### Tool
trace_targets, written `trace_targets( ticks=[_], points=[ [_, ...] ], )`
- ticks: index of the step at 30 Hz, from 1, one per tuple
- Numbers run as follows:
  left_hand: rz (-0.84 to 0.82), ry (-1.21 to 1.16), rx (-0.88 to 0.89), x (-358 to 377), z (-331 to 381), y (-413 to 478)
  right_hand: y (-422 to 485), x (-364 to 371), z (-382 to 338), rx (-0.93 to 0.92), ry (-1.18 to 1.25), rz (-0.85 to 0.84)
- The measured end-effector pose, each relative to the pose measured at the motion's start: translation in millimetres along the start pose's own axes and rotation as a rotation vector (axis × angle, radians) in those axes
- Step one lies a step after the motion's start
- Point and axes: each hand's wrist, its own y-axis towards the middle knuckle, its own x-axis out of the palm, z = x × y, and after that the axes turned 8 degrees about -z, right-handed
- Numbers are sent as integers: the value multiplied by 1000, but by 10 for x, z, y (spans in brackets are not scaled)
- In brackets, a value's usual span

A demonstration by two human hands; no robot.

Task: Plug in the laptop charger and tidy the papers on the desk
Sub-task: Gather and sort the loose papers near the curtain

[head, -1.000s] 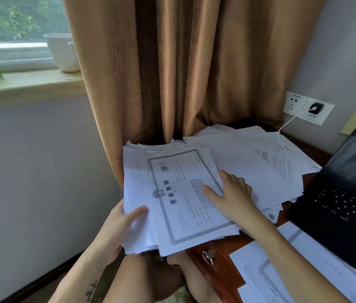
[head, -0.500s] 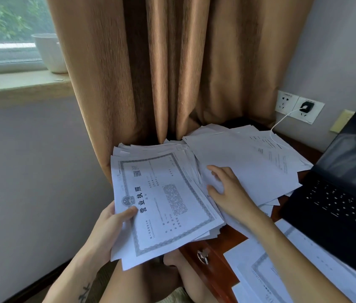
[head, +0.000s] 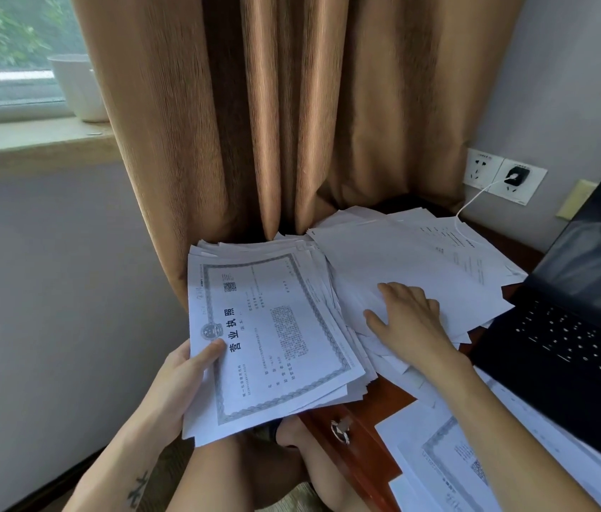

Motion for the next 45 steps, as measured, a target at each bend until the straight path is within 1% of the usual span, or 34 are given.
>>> trace_targets(
  ticks=[3, 6, 9, 11, 14, 17, 19, 21, 25, 27, 30, 32, 36, 37, 40, 41, 42, 43, 45],
  points=[
    [1, 7, -1, -2, -11, 4, 37, 27, 19, -4, -84, 50],
    [5, 12, -2, 6, -9, 3, 70, 109, 15, -117, -150, 211],
    [8, 14, -7, 7, -13, 8, 69, 132, 7, -145, -102, 376],
    [7, 9, -8, 8, -20, 10, 65, 125, 31, -133, -51, 408],
    [10, 18, -5, 16, -15, 0, 46, 61, 72, -66, 147, 398],
    [13, 27, 1, 25, 2, -9, -21, -101, 26, -25, 494, 403],
    [13, 19, 2, 31, 13, -13, -69, -263, -29, 1, 733, 375],
    [11, 10, 4, 34, 14, -20, -129, -410, -102, -38, 856, 309],
    [-4, 10, 11, 38, 20, -37, -304, -570, -371, -292, 1041, 66],
    [-8, 13, 18, 38, 28, -48, -363, -490, -536, -365, 1070, -27],
    [-13, 11, 30, 42, 27, -62, -406, -316, -719, -378, 1073, -120],
    [-16, 23, 47, 53, 36, -73, -410, -281, -757, -375, 1089, -129],
    [-18, -6, 57, 71, 72, -101, -408, -219, -838, -347, 1107, -79],
    [-19, -29, 54, 78, 80, -108, -426, -172, -889, -346, 1110, -112],
    [-37, -100, 34, 89, 95, -116, -496, -58, -1038, -376, 1146, -348],
    [-41, -108, 29, 87, 98, -124, -503, -53, -1048, -387, 1139, -388],
    [-44, -105, 26, 82, 98, -128, -488, -63, -1028, -391, 1132, -384],
    [-49, -88, 27, 79, 99, -128, -459, -86, -993, -384, 1133, -343],
    [-49, -17, 42, 80, 97, -126, -354, -119, -850, -328, 1068, -177]
  ],
)
